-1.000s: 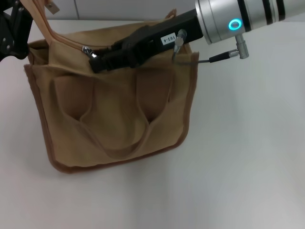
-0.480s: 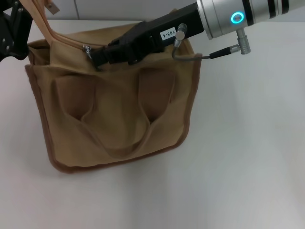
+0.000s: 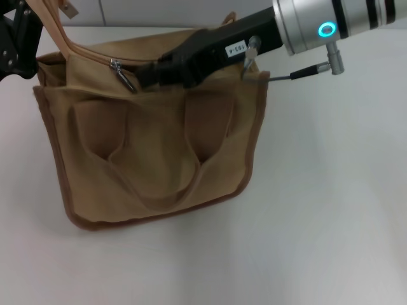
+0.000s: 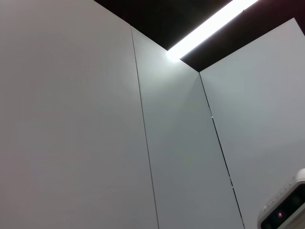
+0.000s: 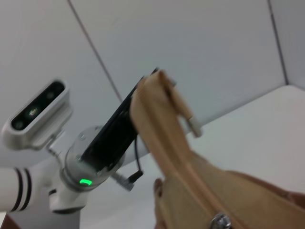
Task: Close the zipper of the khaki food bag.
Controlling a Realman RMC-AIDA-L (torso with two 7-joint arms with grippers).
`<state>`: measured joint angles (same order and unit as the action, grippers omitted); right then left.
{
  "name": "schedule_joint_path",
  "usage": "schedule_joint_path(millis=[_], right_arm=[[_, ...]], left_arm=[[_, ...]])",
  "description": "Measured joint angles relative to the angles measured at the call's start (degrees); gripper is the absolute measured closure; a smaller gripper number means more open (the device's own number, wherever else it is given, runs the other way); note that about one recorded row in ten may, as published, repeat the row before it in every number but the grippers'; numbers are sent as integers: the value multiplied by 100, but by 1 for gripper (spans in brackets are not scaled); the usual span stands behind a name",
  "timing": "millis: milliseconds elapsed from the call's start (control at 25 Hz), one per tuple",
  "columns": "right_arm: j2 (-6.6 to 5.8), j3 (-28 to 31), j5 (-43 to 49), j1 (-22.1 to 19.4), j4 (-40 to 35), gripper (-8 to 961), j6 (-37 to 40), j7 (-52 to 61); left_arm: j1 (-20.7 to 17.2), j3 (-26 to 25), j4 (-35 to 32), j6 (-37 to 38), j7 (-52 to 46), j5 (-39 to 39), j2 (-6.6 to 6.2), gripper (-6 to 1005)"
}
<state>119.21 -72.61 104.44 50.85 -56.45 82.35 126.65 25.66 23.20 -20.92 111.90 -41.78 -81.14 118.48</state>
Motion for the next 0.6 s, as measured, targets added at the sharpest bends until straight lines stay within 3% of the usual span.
schedule_joint_path(millis=[200,360,600], right_arm=[[-15,196,-10,24,81,953,-17,17],[-69,218,-12,300,412,953,-6,305],[-136,293,4,682,830,821,76,563]], left_arm=[[1,0,0,3,-3,4,0,971],[12,0,0,3,-2,5,0,971],[25,0,4,4,14,8,8,971]])
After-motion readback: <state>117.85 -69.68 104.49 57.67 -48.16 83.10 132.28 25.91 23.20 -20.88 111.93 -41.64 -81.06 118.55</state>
